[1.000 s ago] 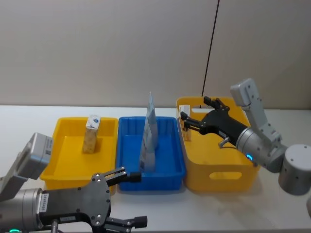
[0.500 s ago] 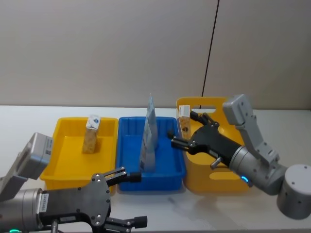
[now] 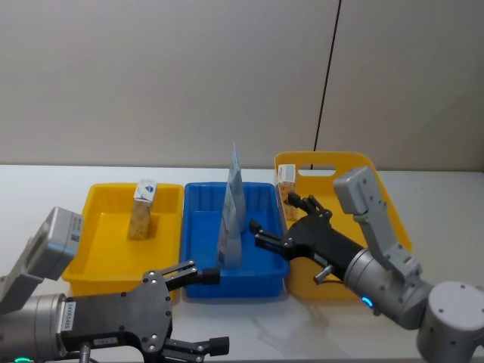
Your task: Bimanual collaborative sorting of washing and personal care products
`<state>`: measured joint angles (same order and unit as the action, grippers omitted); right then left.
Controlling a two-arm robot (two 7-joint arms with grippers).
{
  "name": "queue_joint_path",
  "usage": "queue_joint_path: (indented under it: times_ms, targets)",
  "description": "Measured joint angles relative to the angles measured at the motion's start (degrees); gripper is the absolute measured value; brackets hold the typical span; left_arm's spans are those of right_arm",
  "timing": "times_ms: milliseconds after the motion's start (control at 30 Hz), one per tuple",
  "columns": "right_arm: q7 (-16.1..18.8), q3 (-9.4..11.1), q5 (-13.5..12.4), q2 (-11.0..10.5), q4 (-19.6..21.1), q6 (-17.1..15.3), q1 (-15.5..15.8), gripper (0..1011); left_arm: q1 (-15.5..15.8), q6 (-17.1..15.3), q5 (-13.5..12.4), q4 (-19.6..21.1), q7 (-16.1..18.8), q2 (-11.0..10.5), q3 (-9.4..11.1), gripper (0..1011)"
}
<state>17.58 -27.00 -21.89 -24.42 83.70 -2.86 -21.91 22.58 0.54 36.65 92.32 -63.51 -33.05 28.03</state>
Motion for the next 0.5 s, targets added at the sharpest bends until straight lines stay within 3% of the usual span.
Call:
queue_joint_path:
  times_ms: [500]
  targets:
    - [-3.84,-0.36,0.53,5.43,-3.26,-0.47,1.23,1005,0.00,0.00,0.00,0.00,0.00,0.00,0.00,1001]
